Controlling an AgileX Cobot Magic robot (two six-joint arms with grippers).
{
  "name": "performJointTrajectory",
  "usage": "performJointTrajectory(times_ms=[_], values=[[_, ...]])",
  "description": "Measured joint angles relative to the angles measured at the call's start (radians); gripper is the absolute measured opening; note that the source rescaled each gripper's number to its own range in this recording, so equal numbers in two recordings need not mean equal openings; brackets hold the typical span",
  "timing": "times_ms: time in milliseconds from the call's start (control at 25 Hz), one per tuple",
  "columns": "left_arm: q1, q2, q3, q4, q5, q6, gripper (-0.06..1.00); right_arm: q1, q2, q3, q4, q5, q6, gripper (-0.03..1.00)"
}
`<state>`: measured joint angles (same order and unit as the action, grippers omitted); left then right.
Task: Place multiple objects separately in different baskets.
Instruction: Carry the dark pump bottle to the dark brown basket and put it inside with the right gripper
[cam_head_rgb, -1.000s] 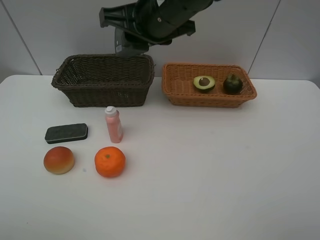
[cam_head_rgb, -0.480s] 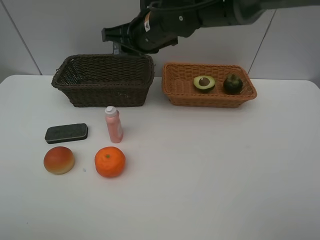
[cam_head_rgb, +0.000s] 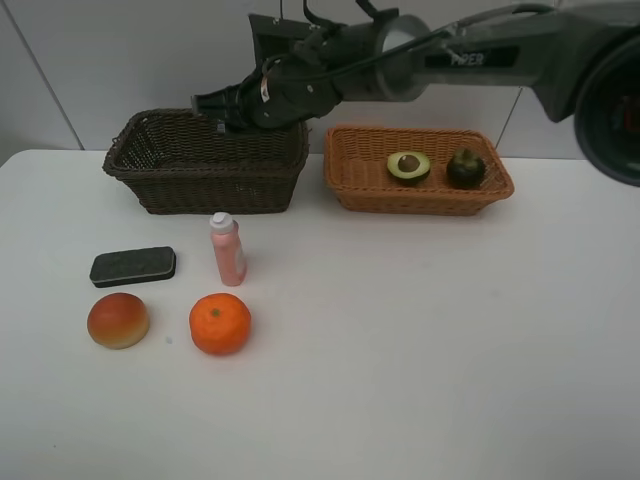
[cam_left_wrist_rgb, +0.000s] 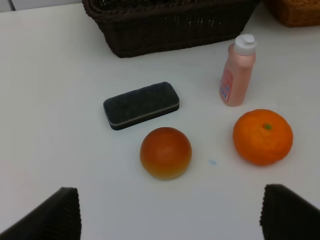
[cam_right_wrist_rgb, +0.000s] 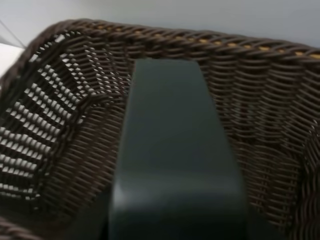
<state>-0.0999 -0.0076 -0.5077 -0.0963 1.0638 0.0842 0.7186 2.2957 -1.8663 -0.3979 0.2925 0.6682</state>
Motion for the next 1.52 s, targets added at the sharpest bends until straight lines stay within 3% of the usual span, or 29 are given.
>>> performJointTrajectory(times_ms=[920,1000,1080,1160,1320,1520], values=[[0.000,0.000,0.000,0.000,0.000,0.000,0.84,-0.029,0.031,-0.005,0.024,-0.080,0.000,0.38],[0.000,0.000,0.000,0.000,0.000,0.000,0.84,-0.029,0.031,-0.005,0.026,-0.076,0.000,0.48],[0.000,0.000,0.000,0.000,0.000,0.000,0.84,-0.029,0.031,-0.009,0.024,-0.083,0.000,0.77],[0.000,0.000,0.000,0.000,0.000,0.000,0.84,-0.029,0.031,-0.011,0.010,-0.085,-0.010,0.91],[0.000,0.000,0.000,0.000,0.000,0.000,0.84,-0.029,0.031,-0.012,0.008,-0.085,-0.022,0.98],[0.000,0.000,0.000,0.000,0.000,0.000,0.84,-0.029,0.031,-0.012,0.008,-0.085,-0.022,0.98]])
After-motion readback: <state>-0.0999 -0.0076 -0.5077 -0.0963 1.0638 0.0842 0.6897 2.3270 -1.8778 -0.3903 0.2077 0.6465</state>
